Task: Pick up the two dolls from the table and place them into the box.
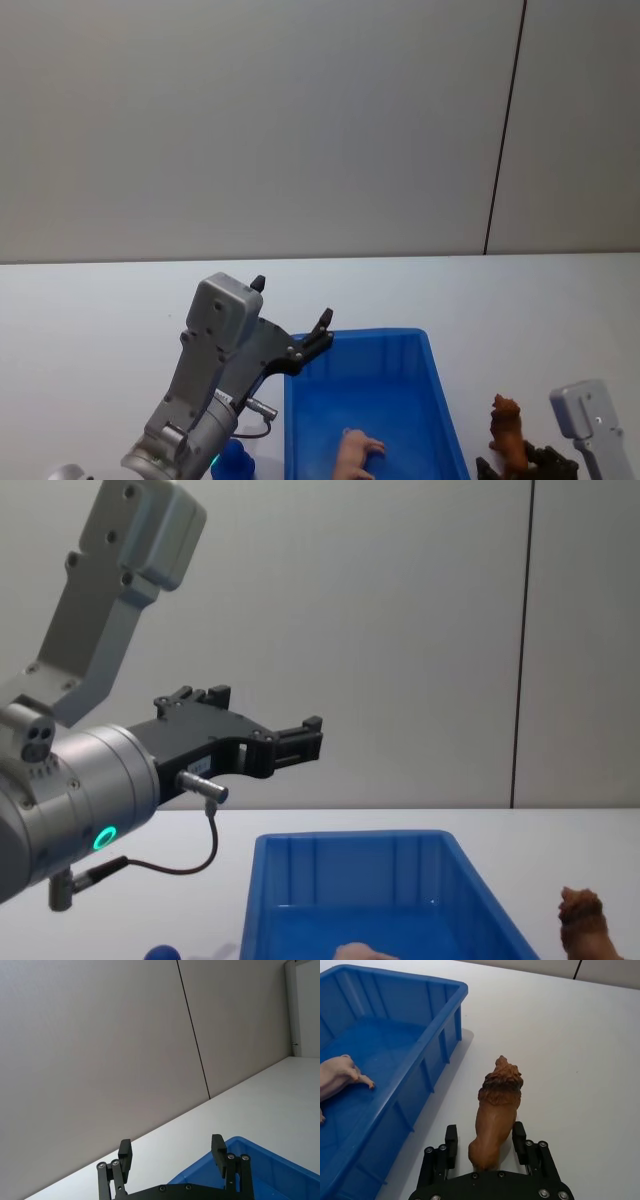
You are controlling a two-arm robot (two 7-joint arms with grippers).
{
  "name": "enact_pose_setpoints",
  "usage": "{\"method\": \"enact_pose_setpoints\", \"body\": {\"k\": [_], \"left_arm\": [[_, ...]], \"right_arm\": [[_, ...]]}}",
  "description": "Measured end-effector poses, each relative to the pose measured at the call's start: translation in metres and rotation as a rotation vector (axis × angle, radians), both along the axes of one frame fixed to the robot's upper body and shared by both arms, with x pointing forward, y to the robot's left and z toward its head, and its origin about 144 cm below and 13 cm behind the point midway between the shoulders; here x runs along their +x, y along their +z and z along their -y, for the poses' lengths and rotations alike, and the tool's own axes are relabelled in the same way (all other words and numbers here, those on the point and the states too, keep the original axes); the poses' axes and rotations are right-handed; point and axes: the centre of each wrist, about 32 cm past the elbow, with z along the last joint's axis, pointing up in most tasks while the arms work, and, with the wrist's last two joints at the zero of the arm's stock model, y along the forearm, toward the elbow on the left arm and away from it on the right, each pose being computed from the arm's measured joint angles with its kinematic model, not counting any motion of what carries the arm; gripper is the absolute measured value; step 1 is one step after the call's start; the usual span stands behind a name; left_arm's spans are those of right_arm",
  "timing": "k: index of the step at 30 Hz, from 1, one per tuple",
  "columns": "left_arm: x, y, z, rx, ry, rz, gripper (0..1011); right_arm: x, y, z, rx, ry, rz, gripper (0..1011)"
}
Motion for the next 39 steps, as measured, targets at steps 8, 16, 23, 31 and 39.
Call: {"method": "enact_pose_setpoints", "body": {"k": [8, 16, 23, 31, 39], "left_arm": [[0.000, 0.000, 0.000, 0.000, 0.000, 0.000, 1001], [0.000, 0.000, 0.000, 0.000, 0.000, 0.000, 1001], [0.000, 0.000, 0.000, 0.000, 0.000, 0.000, 1001], [0.000, 0.000, 0.000, 0.000, 0.000, 0.000, 1001], [0.000, 0.000, 0.000, 0.000, 0.000, 0.000, 1001]], "right_arm": [[0.000, -0.002, -0.002, -0.002, 0.002, -0.006, 474], [-0.004, 0.003, -0.003, -0.010, 0.008, 0.043, 281], [-0.007, 0.015, -0.005, -0.017, 0.024, 0.129, 281], [-0.007, 0.031, -0.007, -0.013, 0.058, 0.219, 281], [0.005, 0.043, -0.014, 0.007, 0.118, 0.275, 281]]}}
